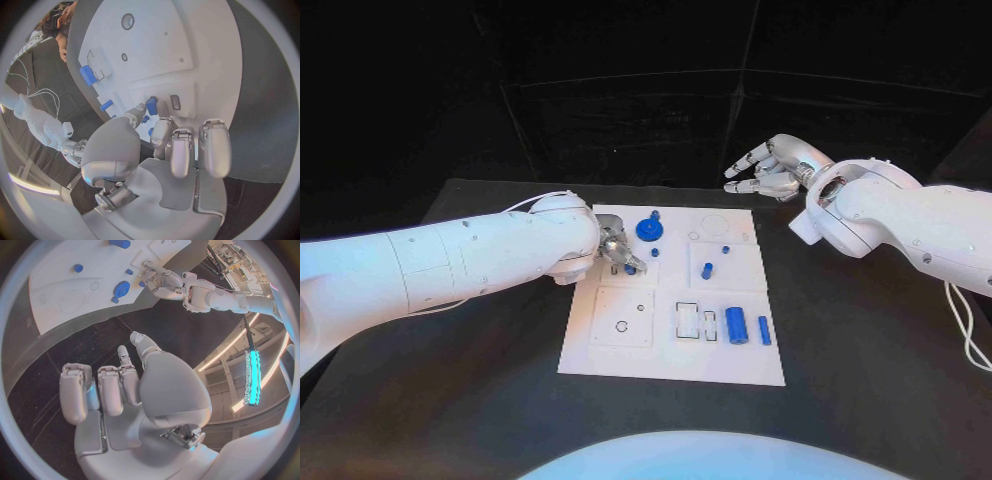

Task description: Assemble the parts on the task board

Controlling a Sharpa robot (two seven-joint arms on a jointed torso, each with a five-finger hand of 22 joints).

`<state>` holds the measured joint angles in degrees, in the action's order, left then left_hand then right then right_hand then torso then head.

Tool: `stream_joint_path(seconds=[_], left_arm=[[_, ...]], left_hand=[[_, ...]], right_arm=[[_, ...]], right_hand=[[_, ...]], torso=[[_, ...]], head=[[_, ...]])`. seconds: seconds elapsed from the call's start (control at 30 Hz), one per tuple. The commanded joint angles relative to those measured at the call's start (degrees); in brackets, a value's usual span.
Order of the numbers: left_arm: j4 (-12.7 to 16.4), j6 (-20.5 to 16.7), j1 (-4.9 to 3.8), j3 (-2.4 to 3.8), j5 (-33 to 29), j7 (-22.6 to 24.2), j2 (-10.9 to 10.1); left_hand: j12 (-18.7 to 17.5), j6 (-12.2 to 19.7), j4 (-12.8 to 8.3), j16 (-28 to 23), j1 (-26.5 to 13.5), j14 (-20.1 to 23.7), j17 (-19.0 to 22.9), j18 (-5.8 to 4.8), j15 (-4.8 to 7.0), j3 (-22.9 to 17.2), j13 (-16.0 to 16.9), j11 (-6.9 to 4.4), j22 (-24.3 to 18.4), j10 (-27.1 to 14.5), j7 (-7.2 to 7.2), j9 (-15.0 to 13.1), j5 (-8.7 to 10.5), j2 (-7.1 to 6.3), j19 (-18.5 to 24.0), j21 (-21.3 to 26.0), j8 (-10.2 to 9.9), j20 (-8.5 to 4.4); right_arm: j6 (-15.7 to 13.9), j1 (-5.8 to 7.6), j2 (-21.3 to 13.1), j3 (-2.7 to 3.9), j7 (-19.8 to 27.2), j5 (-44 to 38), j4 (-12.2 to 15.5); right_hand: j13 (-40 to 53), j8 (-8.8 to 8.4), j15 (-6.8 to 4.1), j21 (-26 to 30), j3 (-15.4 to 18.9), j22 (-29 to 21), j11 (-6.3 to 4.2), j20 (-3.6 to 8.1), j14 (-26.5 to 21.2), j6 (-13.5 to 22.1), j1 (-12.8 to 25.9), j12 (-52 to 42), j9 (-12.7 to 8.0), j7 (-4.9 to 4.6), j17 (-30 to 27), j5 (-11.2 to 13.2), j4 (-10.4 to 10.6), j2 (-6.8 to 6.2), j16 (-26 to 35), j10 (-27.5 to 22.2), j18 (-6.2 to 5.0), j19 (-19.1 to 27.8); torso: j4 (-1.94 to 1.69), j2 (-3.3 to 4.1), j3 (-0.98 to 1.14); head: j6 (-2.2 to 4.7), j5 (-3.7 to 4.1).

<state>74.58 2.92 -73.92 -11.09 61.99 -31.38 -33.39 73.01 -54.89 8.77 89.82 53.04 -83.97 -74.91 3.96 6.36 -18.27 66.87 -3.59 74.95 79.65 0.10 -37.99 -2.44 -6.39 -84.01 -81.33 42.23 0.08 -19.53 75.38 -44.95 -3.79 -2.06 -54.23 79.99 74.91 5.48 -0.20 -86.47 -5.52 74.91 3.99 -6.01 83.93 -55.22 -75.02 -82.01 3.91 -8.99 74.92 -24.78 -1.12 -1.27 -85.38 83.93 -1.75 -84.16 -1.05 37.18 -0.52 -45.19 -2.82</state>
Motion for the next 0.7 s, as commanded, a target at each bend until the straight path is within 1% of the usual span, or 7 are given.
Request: stream_joint_path(seconds=[0.03,0.23,0.33,0.4,0.7], left_arm=[[0.1,0.2,-0.05,0.03,-0.5,-0.4,0.1],[0.0,-0.2,-0.06,0.03,-0.5,-0.4,0.2],[0.0,-0.4,-0.06,0.04,-0.5,-0.4,0.2],[0.0,-0.4,-0.06,0.04,-0.5,-0.4,0.3],[0.1,-0.7,-0.06,0.05,-0.5,-0.5,0.1]], left_hand=[[0.3,-0.3,-0.1,0.2,-0.4,-6.0,-15.1,-1.12,0.41,0.3,0.0,-0.08,0.3,0.4,-0.05,0.1,-0.25,0.02,-1.7,-0.3,0.0,-0.59],[0.3,-0.4,0.1,0.2,-0.2,-6.0,-15.1,-1.17,0.47,1.3,0.1,-0.13,0.6,0.4,-0.11,0.1,-0.25,0.26,-1.8,-0.5,0.0,-0.63],[0.3,-0.5,0.2,0.2,-0.2,-6.0,-15.1,-1.22,0.49,1.8,0.2,-0.16,0.9,0.5,-0.14,0.1,-0.26,0.58,-1.9,-0.7,0.0,-0.65],[0.3,-0.5,0.2,0.2,-0.2,-6.0,-15.1,-1.22,0.49,1.8,0.2,-0.16,0.9,0.5,-0.14,0.1,-0.26,0.58,-1.9,-0.7,0.0,-0.65],[0.3,-0.5,0.3,0.2,-0.1,-6.0,-15.1,-1.21,0.51,2.1,0.2,-0.18,0.9,0.5,-0.16,0.1,-0.26,0.79,-1.8,-0.6,0.0,-0.67]], right_arm=[[0.3,0.12,0.1,0.04,0.1,-0.2,0.1],[0.3,0.12,0.1,0.04,0.1,-0.2,0.1],[0.3,0.12,0.0,0.04,0.1,-0.2,0.1],[0.4,0.12,0.0,0.04,0.1,-0.2,0.1],[0.4,0.12,-0.1,0.04,0.0,-0.2,0.1]], right_hand=[[8.6,-0.32,-0.39,0.4,-0.3,6.3,-0.24,0.37,3.9,-0.5,0.6,0.4,-0.1,0.07,5.2,-0.2,-0.1,-0.08,0.2,1.1,-0.27,-1.3],[8.6,-0.32,-0.39,0.4,-0.3,6.3,-0.24,0.37,3.9,-0.5,0.6,0.4,-0.1,0.07,5.2,-0.2,-0.1,-0.08,0.2,1.1,-0.27,-1.3],[8.6,-0.32,-0.39,0.4,-0.3,6.3,-0.24,0.36,3.9,-0.5,0.6,0.4,-0.1,0.07,5.1,-0.2,-0.1,-0.11,0.2,1.1,-0.28,-1.3],[8.6,-0.32,-0.39,0.4,-0.3,6.3,-0.24,0.36,3.9,-0.5,0.6,0.4,-0.1,0.07,5.1,-0.2,-0.1,-0.11,0.2,1.1,-0.28,-1.3],[8.5,-0.32,-0.39,0.4,-0.3,6.2,-0.24,0.36,3.9,-0.5,0.7,0.4,-0.1,0.07,5.1,-0.2,0.0,-0.15,0.2,1.1,-0.29,-1.3]], torso=[[0.02,0.01,0.0],[0.02,0.02,0.01],[-0.03,0.02,0.0],[-0.02,0.02,0.03],[-0.02,-0.01,-0.01]], head=[[-0.04,0.03],[-0.05,0.13],[-0.11,0.21],[-0.09,0.24],[-0.08,0.29]])
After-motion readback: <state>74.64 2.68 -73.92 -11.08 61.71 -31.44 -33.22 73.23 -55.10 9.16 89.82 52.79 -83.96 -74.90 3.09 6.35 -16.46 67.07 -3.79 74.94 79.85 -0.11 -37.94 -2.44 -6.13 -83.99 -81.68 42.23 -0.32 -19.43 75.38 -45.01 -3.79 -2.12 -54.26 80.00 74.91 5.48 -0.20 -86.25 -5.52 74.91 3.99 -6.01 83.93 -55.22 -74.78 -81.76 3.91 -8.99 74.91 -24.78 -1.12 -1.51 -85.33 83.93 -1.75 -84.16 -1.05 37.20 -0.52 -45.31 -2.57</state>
